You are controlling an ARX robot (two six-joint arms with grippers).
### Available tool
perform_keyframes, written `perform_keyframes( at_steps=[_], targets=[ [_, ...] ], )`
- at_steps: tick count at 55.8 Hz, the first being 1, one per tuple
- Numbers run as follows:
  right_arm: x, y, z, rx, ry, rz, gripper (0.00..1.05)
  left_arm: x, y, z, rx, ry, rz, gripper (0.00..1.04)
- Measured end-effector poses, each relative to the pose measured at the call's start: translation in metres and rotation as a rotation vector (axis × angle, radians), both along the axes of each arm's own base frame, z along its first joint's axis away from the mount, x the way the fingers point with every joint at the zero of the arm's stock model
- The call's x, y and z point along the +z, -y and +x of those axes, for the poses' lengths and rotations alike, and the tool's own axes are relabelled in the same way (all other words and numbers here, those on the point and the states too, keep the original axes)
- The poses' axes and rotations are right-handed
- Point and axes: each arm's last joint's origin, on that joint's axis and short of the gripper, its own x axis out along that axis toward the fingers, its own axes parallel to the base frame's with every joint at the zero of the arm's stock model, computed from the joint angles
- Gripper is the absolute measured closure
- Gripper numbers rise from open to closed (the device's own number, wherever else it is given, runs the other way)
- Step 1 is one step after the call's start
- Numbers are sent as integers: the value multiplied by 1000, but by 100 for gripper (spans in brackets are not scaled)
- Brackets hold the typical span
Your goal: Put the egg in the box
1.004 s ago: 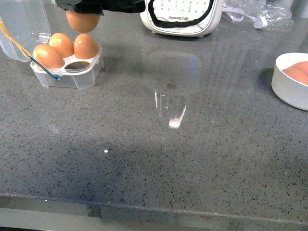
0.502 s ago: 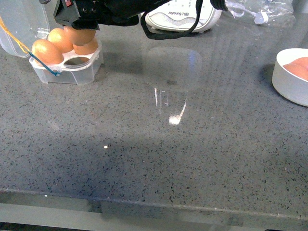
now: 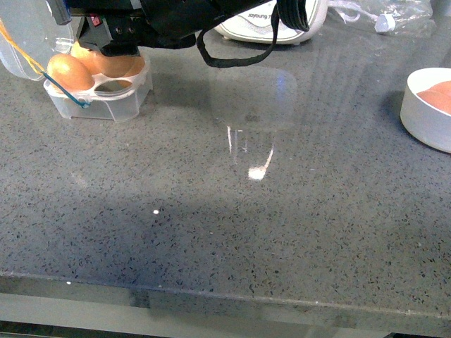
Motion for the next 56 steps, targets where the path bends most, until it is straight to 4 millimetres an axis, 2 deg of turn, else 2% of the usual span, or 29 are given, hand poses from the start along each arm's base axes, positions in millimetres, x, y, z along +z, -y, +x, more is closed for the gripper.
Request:
perform_keyframes(
  at_steps=[11,18,32,40,48,52,56],
  targets=[
    [0,-7,0,-2,-5,-12,64,0,0,0,0,0,0,7],
    [-3,-8,-1,-10,-13,-38,42,0,0,0,0,0,0,7],
    [-3,-7,-1,-30,-1,-39,6,0,0,0,0,0,0,7],
    [-1,1,-6,-40,8,-25,8,0,0,0,0,0,0,7],
    [21,20,-19,-63,57,38,7,0,0,0,0,0,0,7],
    [39,37,-28,-110,93,72,7,0,0,0,0,0,0,7],
    [57,67,-39,-206,147,106,7,0,0,0,0,0,0,7]
  ],
)
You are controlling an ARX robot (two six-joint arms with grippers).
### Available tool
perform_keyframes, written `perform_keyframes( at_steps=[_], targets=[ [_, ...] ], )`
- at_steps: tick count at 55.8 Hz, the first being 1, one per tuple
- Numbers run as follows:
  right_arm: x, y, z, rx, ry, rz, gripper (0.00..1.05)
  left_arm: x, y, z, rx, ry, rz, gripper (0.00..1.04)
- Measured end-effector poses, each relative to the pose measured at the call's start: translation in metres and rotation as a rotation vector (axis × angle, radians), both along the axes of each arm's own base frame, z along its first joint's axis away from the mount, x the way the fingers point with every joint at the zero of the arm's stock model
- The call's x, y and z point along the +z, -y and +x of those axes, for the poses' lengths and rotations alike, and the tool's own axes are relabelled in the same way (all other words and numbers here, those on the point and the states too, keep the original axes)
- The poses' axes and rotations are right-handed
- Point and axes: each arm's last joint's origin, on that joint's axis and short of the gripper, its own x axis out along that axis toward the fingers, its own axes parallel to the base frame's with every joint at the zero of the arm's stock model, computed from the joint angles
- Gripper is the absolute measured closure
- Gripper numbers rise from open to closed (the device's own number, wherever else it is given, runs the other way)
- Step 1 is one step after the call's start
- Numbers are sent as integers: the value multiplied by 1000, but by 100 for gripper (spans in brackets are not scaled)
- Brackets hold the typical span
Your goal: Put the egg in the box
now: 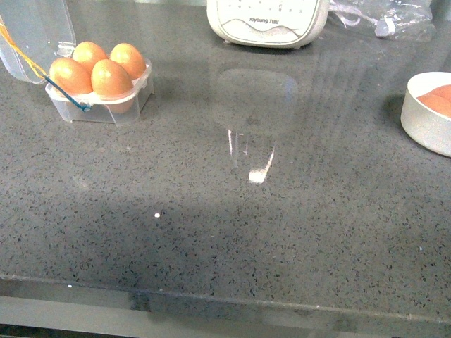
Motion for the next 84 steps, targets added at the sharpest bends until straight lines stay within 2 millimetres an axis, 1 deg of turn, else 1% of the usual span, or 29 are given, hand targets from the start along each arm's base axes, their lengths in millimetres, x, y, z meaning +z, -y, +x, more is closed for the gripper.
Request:
perform_keyframes(
  at_steps=[1,3,4,8,9,11,12,17,26,30,33,38,41,45,46,51,56,61,62,64,65,66,76,84],
  targets=[
    [3,11,-4,-47,16,2,7,0,0,0,0,0,0,7],
    [6,27,-9,-110,34,2,7,0,0,0,0,0,0,7],
    [6,39,-13,-163,47,-5,7,0,0,0,0,0,0,7],
    [2,76,-29,-334,102,-53,7,0,0,0,0,0,0,7],
    [1,88,-35,-394,120,-71,7,0,0,0,0,0,0,7],
    [0,104,-43,-462,143,-89,7,0,0,0,0,0,0,7],
    [-1,115,-50,-506,158,-98,7,0,0,0,0,0,0,7],
    [-2,155,-76,-675,218,-134,7,0,0,0,0,0,0,7],
    [-2,203,-109,-873,264,-141,7,0,0,0,0,0,0,7],
    [-3,219,-121,-948,277,-146,7,0,0,0,0,0,0,7],
    [-4,227,-127,-977,272,-145,7,0,0,0,0,0,0,7],
    [-4,233,-131,-1004,270,-140,7,0,0,0,0,0,0,7],
    [-6,232,-134,-945,291,-101,14,0,0,0,-1,0,0,7],
    [-18,227,-145,-895,293,-73,32,0,0,0,0,0,0,7],
    [-20,227,-146,-894,292,-72,34,0,0,0,0,0,0,7],
    [-31,223,-158,-896,289,-68,52,0,0,0,0,1,0,7],
    [-38,221,-166,-898,283,-69,64,0,0,0,0,1,0,7],
    [-46,216,-176,-908,285,-69,82,0,0,0,0,1,0,7],
    [-48,213,-178,-919,287,-70,87,0,0,0,0,1,0,7],
    [-51,210,-182,-906,287,-68,94,0,0,0,0,1,0,7],
    [-53,208,-184,-894,287,-66,100,0,0,0,0,1,0,7],
    [-54,208,-186,-890,288,-68,102,0,0,0,0,1,0,7],
    [-66,207,-202,-894,284,-67,102,0,0,0,0,1,0,7],
    [-69,207,-208,-894,287,-66,102,0,0,0,0,1,0,7]
  ],
)
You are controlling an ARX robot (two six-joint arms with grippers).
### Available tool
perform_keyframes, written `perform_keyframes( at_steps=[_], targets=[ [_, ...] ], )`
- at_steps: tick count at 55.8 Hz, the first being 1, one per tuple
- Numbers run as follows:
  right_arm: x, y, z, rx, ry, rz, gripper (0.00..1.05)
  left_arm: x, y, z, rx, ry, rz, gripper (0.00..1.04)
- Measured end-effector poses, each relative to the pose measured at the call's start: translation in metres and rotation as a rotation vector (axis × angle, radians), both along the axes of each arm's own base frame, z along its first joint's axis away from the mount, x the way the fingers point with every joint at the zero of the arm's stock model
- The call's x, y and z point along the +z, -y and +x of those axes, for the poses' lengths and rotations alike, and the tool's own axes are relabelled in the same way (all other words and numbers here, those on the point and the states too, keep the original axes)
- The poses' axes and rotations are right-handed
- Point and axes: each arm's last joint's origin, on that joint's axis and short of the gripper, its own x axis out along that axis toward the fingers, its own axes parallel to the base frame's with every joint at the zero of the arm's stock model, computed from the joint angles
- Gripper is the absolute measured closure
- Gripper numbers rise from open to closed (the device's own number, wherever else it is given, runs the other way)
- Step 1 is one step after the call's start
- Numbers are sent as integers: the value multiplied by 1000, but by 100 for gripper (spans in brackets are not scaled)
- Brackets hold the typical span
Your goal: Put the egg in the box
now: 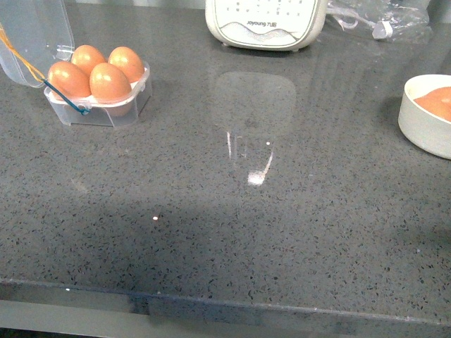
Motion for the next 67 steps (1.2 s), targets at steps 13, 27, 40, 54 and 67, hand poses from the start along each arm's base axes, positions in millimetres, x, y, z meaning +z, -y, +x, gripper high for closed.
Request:
perform_keyframes(
  at_steps=[13,27,40,54,67],
  targets=[
    [-7,0,-12,0,1,0,102,0,0,0,0,0,0,7],
    [-13,0,-18,0,13,0,102,0,0,0,0,0,0,7],
    [-12,0,-25,1,15,0,102,0,0,0,0,0,0,7],
    [-12,0,-30,1,16,0,102,0,0,0,0,0,0,7],
    [-17,0,-40,1,-19,0,102,0,0,0,0,0,0,7]
  ],
)
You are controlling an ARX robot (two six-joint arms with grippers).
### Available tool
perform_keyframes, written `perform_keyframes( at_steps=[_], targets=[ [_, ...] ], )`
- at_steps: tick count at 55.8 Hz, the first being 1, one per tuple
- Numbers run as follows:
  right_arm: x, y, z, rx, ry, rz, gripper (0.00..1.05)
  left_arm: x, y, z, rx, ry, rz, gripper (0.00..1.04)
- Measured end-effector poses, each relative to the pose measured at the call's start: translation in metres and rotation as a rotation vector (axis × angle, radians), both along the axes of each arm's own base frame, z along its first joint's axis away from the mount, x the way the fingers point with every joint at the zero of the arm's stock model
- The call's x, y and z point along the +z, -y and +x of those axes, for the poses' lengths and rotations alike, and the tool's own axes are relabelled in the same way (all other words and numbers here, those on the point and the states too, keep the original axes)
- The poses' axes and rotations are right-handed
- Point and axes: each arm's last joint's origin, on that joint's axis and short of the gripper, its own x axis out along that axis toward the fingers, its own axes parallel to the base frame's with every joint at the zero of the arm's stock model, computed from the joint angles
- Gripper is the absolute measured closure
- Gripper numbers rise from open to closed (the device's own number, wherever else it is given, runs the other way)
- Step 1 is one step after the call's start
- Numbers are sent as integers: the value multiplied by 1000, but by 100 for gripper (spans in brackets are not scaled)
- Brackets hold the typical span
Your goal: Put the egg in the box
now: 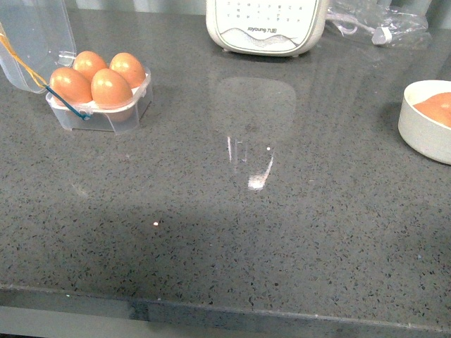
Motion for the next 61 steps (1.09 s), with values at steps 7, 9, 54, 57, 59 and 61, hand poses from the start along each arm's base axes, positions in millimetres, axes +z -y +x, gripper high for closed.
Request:
perform_keyframes(
  at_steps=[7,9,54,57,59,61],
  targets=[
    [2,0,-3,0,35,0,102,0,0,0,0,0,0,7],
    [2,0,-3,0,32,0,102,0,0,0,0,1,0,7],
    [2,0,-3,0,31,1,7,0,0,0,0,2,0,7],
    [2,0,-3,0,31,1,7,0,0,0,0,2,0,7],
    [2,0,-3,0,31,1,7,0,0,0,0,2,0,7],
    [2,0,-3,0,31,1,7,0,0,0,0,2,0,7]
  ],
)
